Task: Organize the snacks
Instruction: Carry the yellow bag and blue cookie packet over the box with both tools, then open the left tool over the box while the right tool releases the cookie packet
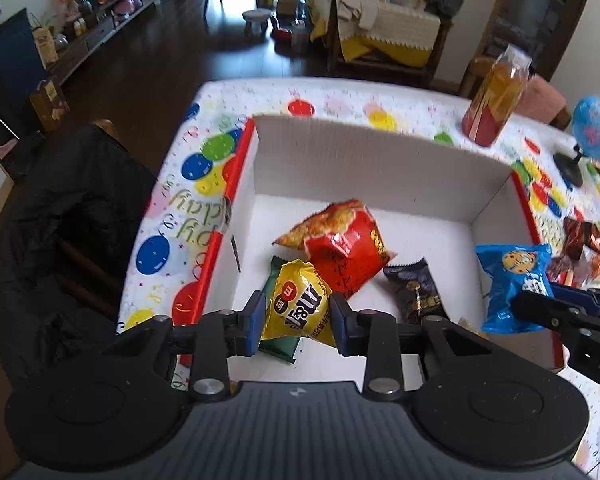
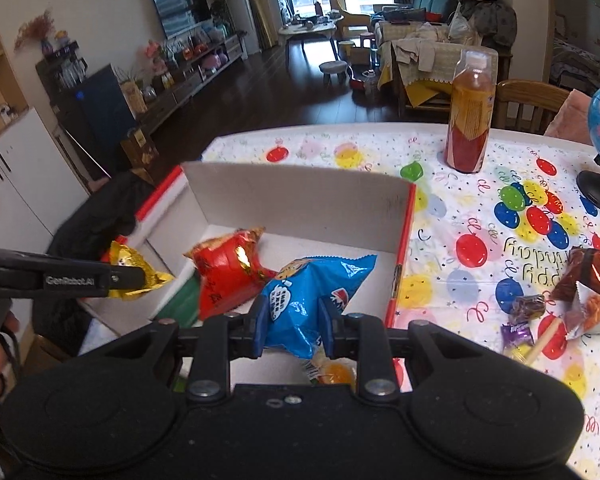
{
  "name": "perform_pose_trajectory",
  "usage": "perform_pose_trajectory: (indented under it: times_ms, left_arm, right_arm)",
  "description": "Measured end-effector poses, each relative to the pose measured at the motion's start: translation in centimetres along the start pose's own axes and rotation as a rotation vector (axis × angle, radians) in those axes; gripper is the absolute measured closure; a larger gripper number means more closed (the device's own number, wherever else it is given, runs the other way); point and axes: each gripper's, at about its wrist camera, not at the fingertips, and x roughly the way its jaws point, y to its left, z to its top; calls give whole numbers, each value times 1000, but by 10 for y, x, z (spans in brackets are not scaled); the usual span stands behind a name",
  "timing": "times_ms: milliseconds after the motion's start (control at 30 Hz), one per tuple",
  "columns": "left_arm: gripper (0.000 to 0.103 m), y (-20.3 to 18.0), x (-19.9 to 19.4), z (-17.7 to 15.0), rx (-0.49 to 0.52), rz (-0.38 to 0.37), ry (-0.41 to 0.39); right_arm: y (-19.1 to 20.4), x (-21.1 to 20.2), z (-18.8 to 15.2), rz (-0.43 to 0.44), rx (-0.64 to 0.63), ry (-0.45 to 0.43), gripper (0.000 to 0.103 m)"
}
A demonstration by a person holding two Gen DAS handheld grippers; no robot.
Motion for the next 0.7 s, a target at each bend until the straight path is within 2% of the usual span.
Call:
perform_pose_trajectory:
  times_ms: [400,700]
  left_arm:
    - [69,-24,37,-7,91,12,54]
    - [69,-33,50,-13,120,14,88]
  right_arm:
    - [1,31,-11,-20,-37,67,78]
    - [1,35,-16,-20,-48,88,76]
